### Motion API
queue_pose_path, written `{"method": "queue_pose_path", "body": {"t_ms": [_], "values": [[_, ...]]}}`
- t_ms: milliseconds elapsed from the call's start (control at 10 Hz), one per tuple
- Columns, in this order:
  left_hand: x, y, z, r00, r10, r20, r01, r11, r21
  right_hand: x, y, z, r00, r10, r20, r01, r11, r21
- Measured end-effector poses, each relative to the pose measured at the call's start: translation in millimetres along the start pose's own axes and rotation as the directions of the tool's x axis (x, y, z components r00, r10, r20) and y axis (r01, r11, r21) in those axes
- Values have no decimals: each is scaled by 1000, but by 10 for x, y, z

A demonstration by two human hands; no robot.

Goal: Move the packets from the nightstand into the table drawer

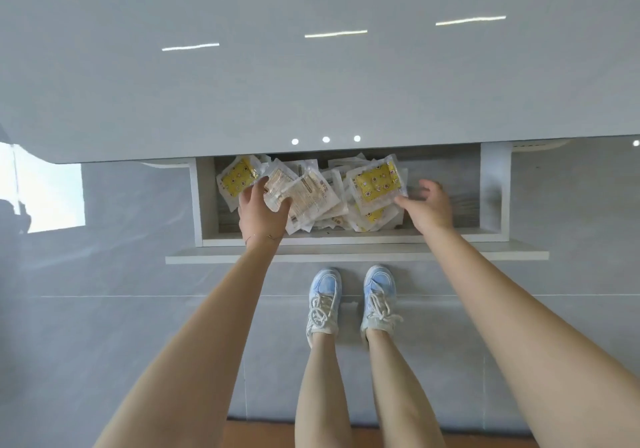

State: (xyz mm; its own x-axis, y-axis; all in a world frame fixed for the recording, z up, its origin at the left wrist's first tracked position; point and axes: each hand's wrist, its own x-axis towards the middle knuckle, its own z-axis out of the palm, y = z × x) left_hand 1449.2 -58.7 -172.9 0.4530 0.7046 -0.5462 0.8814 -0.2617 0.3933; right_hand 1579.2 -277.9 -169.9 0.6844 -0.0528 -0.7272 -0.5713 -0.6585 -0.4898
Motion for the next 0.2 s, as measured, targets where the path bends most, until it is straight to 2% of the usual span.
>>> {"method": "queue_pose_path", "body": {"t_ms": [100, 200], "values": [[-297, 89, -332, 993, 115, 13, -116, 986, 120, -497, -177, -181, 971, -236, 22, 237, 959, -157], [-615, 180, -653, 974, 207, 97, -225, 940, 255, -946, -356, -312, 920, -356, 161, 391, 834, -390]]}}
